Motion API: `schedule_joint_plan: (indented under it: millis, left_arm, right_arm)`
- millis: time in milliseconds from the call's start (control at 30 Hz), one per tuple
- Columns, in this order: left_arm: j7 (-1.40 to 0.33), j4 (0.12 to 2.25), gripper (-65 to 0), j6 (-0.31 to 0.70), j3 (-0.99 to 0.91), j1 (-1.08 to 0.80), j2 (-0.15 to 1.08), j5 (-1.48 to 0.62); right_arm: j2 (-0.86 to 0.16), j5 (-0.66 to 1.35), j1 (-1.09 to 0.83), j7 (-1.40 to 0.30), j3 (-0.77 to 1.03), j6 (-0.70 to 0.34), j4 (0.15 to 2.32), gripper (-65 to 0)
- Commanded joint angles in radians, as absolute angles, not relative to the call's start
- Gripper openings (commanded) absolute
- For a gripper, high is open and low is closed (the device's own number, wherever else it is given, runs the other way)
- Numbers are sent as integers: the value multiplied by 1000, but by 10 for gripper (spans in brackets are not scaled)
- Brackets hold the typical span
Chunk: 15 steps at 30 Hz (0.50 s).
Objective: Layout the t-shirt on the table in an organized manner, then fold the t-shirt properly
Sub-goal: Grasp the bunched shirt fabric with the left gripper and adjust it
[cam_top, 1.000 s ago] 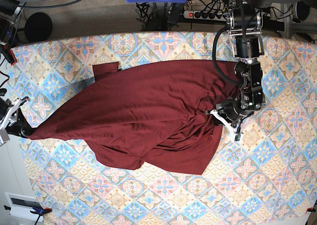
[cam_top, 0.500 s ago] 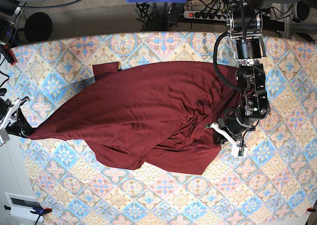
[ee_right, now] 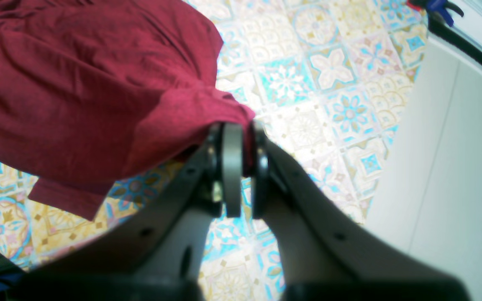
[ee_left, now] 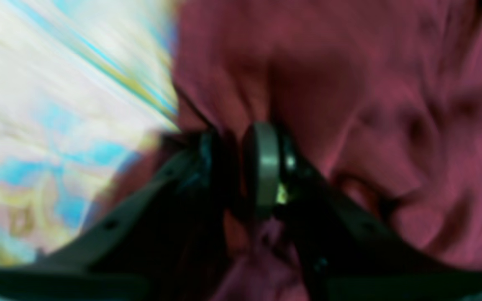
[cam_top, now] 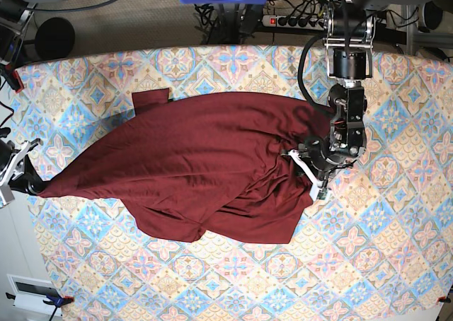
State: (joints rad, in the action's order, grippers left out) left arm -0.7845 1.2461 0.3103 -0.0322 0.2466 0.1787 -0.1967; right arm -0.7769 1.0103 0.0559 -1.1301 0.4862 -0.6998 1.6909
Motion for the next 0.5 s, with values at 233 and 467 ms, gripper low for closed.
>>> schedule_joint_plan:
  millis: [233, 467]
  left_arm:
    - [-746, 1267, -484, 312, -22, 271, 202, -213]
    - [-745, 1394, -585, 317, -105, 265, 197, -285]
  right_arm:
    - [-805, 1023, 73, -1106, 498, -698, 1699, -650]
    - [-803, 1023, 73, -1106, 498, -698, 1699, -650]
